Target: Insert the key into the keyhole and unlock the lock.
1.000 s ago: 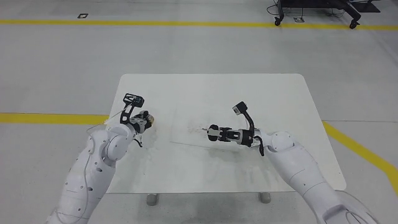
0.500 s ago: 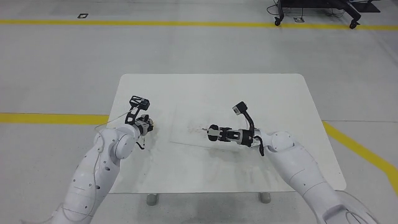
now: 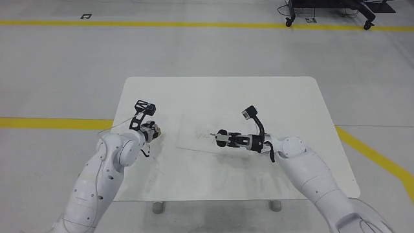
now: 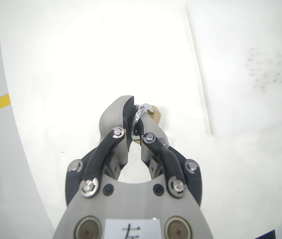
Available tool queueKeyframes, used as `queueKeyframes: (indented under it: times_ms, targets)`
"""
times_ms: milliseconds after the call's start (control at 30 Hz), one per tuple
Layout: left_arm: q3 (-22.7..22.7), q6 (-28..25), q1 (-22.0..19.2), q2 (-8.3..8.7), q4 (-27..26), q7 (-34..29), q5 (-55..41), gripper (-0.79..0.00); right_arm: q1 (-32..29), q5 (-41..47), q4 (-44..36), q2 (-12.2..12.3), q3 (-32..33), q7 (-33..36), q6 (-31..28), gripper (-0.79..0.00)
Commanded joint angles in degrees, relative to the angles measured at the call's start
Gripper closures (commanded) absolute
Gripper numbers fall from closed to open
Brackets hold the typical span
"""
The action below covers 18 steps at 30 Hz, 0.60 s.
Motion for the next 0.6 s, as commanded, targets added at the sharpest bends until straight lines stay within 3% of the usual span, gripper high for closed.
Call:
queueKeyframes:
  times_ms: [0, 33, 567]
  targets:
    - [0.03, -0.40, 0.12, -0.02, -0.11, 0.01, -0.22, -0.052, 0.00, 0.00, 0.00, 0.00, 0.00, 0.00, 0.00, 0.000]
    - [0.11, -0.53, 0.12, -0.04, -0.04, -0.04, -0.19, -0.003, 0.00, 0.00, 0.00, 0.00, 0.00, 0.00, 0.00, 0.000]
    - [-0.36, -3.24, -0.89, -0.32, 1.83, 1.60, -3.50, 0.000, 0.00, 0.00, 0.00, 0.00, 0.00, 0.00, 0.00, 0.000]
